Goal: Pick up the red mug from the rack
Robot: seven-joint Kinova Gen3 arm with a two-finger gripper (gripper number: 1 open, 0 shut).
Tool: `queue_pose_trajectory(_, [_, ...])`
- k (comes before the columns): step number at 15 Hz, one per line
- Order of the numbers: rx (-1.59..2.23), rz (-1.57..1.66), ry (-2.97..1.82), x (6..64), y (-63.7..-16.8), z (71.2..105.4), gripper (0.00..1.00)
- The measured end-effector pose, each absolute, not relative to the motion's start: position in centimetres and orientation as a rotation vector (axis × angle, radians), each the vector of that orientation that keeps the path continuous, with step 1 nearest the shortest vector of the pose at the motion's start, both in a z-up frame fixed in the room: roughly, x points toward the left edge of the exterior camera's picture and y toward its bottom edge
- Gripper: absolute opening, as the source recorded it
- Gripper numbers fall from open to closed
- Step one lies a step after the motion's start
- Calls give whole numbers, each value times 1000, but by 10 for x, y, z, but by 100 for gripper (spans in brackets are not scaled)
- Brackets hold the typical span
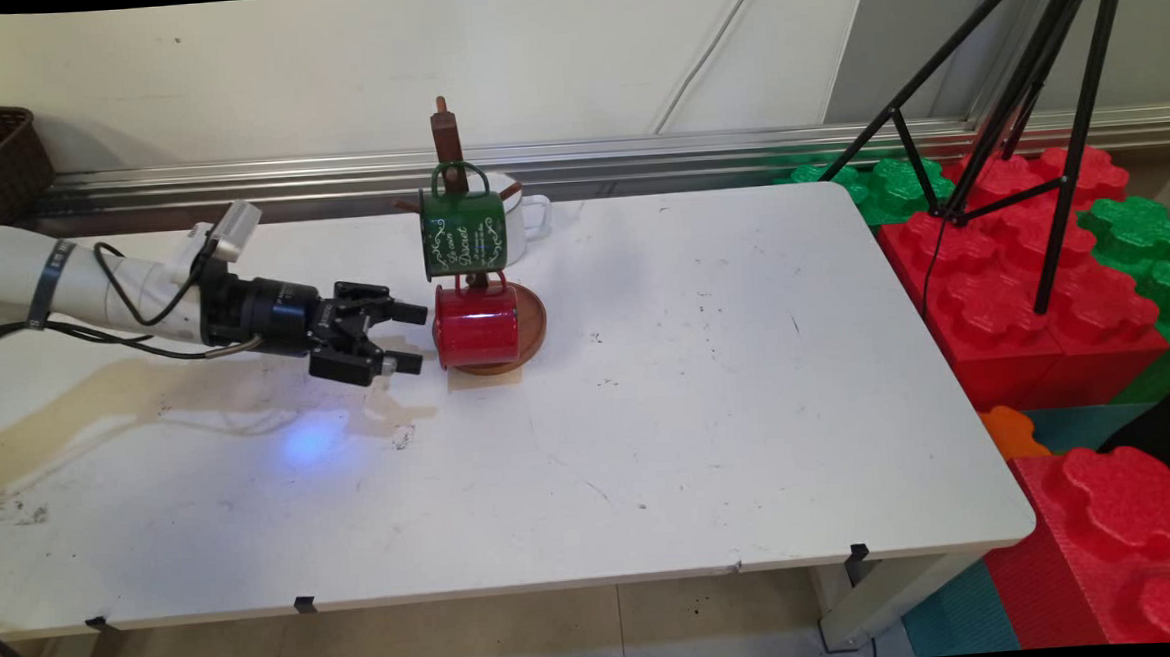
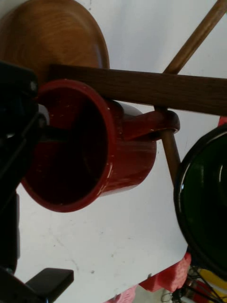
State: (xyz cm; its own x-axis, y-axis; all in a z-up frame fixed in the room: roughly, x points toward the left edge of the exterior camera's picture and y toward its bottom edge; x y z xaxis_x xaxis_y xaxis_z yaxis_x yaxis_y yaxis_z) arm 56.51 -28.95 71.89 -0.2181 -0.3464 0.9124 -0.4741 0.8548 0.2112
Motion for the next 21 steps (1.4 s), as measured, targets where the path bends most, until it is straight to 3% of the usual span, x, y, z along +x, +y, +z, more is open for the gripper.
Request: queue_pose_trajectory(21, [715,101,-1742,526,-299,695,100])
